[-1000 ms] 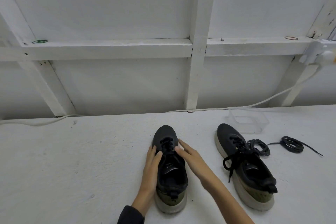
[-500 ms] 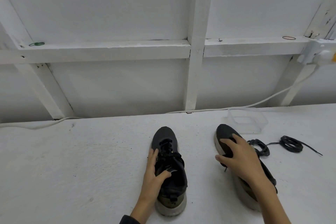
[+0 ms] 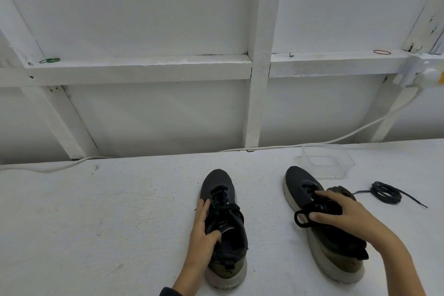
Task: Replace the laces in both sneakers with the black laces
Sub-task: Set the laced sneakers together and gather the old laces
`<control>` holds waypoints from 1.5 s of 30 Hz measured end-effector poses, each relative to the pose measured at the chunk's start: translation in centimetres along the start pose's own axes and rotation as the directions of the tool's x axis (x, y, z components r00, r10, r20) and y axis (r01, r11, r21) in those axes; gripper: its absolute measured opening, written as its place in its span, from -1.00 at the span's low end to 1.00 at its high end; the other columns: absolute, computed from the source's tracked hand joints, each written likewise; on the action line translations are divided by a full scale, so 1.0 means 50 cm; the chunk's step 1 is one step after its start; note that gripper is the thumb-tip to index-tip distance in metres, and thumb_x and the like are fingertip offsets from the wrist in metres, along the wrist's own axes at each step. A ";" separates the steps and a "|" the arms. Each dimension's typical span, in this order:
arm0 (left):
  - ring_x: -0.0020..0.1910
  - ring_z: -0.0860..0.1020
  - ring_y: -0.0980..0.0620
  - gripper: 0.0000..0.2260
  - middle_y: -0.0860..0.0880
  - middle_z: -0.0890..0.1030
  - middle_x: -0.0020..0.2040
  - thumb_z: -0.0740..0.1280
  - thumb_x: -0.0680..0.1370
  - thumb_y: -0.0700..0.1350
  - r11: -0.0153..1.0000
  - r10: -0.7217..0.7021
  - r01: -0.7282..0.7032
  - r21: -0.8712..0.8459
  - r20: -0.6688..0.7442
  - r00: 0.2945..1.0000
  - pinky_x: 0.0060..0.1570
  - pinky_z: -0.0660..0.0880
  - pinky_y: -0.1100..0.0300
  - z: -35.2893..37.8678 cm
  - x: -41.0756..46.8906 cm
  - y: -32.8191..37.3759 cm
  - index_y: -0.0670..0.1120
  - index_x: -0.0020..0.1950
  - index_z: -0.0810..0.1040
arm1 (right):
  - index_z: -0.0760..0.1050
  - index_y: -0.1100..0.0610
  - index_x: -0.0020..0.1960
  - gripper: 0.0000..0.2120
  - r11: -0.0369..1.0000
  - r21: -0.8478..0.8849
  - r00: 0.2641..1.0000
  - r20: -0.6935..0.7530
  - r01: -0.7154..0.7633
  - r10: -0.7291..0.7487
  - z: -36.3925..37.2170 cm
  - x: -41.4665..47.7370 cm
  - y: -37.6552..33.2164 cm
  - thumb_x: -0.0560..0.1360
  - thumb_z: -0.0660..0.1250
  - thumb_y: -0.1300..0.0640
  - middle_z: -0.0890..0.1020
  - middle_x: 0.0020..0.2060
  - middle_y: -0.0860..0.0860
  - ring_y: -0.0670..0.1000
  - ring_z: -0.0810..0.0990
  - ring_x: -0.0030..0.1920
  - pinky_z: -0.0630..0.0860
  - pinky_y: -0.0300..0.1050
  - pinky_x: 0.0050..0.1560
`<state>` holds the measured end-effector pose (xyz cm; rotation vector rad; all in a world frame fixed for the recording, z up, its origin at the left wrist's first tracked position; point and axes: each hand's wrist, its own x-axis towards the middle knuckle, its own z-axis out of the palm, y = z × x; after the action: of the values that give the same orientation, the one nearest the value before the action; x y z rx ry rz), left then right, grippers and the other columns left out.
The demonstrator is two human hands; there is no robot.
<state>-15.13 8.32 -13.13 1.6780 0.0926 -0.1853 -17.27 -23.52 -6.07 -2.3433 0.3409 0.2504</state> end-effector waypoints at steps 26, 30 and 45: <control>0.53 0.12 0.13 -0.28 0.21 0.15 0.53 0.23 0.40 -0.43 1.000 -0.019 0.019 -0.019 0.002 1.000 0.50 0.19 0.02 0.003 0.001 -0.005 0.10 0.47 0.28 | 0.40 -0.05 0.42 -0.29 0.940 0.327 0.995 -0.048 0.102 -0.092 0.163 0.017 -0.105 0.33 0.57 0.12 0.48 0.25 -0.06 -0.05 0.47 0.18 0.40 -0.22 0.16; 0.51 0.15 0.14 -0.26 0.18 0.17 0.53 0.26 0.30 -0.30 1.000 -0.014 0.014 -0.008 0.019 1.000 0.47 0.22 0.08 0.004 0.007 0.000 0.11 0.46 0.30 | 0.40 -0.04 0.43 -0.31 0.936 0.329 0.992 -0.035 0.127 -0.122 0.180 0.020 -0.123 0.35 0.56 0.08 0.47 0.32 -0.04 -0.07 0.46 0.22 0.41 -0.20 0.22; 0.45 0.12 0.37 -0.27 0.35 0.04 0.52 0.39 0.37 0.19 0.988 0.116 -0.112 -0.104 0.025 0.993 0.38 0.18 0.25 0.012 -0.026 -0.001 0.28 0.48 0.16 | 0.39 -0.25 0.38 -0.48 0.754 0.616 0.973 -0.164 0.228 -0.160 0.213 -0.031 -0.091 0.44 0.36 -0.24 0.44 0.34 -0.34 -0.31 0.36 0.36 0.30 -0.10 0.44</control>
<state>-16.44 7.79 -13.02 1.5730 -0.0169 -0.1182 -18.15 -12.62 -10.17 -1.6969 0.1833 -0.0861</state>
